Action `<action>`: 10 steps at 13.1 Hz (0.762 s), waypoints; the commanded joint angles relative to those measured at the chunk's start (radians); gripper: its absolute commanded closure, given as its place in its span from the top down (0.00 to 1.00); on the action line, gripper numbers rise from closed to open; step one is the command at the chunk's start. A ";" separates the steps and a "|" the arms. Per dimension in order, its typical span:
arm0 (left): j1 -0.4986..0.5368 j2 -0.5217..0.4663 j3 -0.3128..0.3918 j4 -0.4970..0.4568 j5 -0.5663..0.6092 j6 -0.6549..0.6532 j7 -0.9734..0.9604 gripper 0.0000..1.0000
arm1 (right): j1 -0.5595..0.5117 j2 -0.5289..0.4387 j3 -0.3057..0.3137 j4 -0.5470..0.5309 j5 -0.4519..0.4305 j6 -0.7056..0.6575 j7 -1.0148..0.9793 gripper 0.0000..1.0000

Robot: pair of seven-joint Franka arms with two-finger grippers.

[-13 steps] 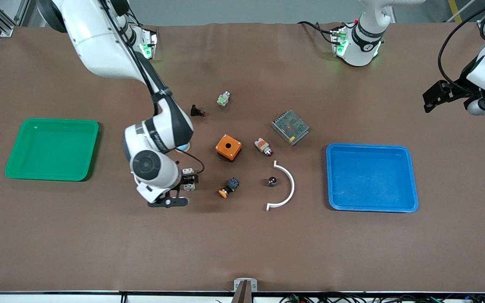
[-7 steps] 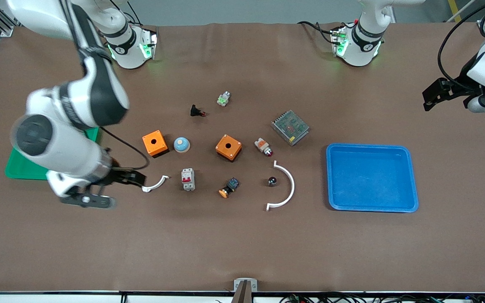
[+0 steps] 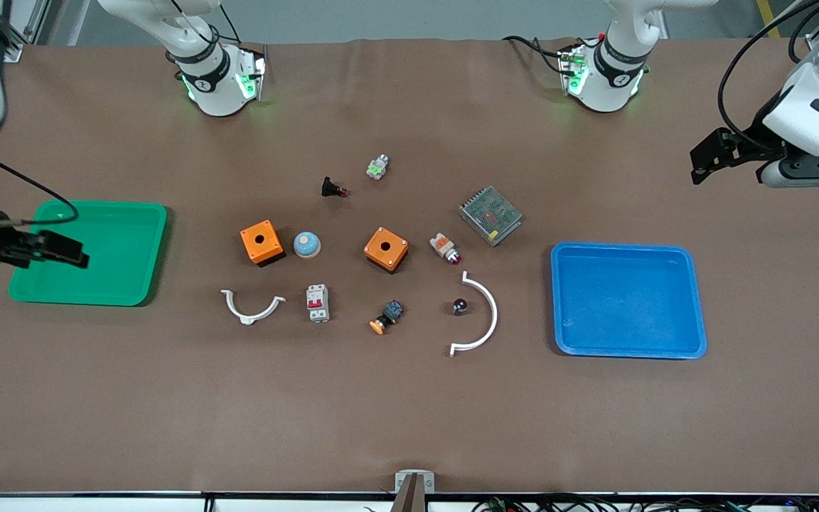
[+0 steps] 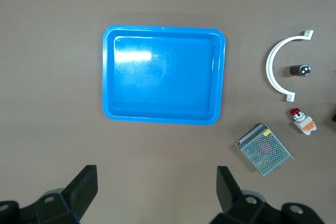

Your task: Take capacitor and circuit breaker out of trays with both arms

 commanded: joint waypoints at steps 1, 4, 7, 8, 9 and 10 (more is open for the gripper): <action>0.011 -0.011 -0.006 -0.006 -0.015 -0.020 0.036 1.00 | 0.004 -0.075 0.021 -0.041 -0.037 -0.065 -0.003 1.00; 0.012 -0.008 -0.003 -0.003 -0.013 -0.027 0.036 1.00 | 0.001 -0.098 0.023 -0.044 -0.034 -0.065 -0.027 1.00; 0.017 0.004 -0.003 0.007 -0.004 -0.028 0.036 1.00 | 0.004 -0.185 0.024 -0.147 -0.036 -0.053 -0.032 1.00; 0.017 0.004 -0.003 0.009 -0.001 -0.027 0.041 1.00 | 0.004 -0.206 0.024 -0.170 -0.036 -0.049 -0.031 1.00; 0.016 0.007 -0.003 0.021 -0.001 -0.028 0.050 1.00 | 0.004 -0.217 0.024 -0.179 -0.036 -0.047 -0.029 1.00; 0.016 0.021 -0.002 0.039 0.001 -0.030 0.062 1.00 | 0.004 -0.222 0.024 -0.182 -0.037 -0.041 -0.031 1.00</action>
